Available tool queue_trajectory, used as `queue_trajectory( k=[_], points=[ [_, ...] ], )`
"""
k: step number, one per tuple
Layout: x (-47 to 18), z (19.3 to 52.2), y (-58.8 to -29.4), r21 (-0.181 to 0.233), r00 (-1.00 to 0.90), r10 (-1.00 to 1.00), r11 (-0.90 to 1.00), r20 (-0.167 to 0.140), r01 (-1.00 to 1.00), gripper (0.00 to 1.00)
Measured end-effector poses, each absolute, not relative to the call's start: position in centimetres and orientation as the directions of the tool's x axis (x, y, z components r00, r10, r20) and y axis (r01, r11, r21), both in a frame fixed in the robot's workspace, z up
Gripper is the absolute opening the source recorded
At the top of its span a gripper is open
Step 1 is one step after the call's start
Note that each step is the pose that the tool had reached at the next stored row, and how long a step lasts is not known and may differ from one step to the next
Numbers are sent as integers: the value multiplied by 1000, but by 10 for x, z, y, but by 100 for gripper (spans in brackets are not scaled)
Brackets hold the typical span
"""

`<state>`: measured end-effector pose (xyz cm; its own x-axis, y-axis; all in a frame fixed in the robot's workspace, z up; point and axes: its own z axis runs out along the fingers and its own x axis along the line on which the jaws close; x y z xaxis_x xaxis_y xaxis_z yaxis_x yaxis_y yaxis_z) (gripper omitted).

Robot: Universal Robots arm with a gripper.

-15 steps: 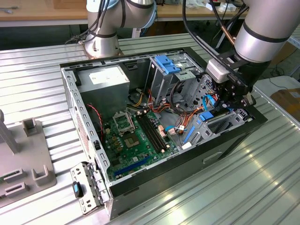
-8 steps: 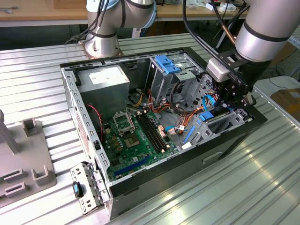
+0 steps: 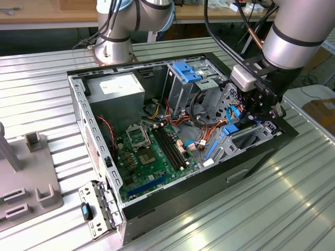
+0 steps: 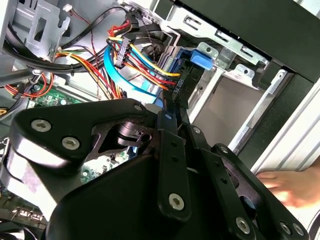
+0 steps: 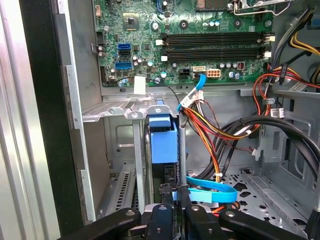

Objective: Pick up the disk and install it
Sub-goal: 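Insert the second disk wire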

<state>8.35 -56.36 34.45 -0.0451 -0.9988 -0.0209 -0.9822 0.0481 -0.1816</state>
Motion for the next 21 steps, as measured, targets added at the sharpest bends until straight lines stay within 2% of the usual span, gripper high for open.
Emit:
queue_trajectory(
  k=[3,9,13,21],
  points=[
    [83,344,-564,-181,-46,-998,51,-31,-982,16],
    [83,341,-564,-181,-58,-998,63,-32,-981,16],
    [83,341,-564,-180,-61,-997,70,-54,-981,16],
    [83,346,-564,-180,-64,-996,73,-56,-981,16]
  ],
)
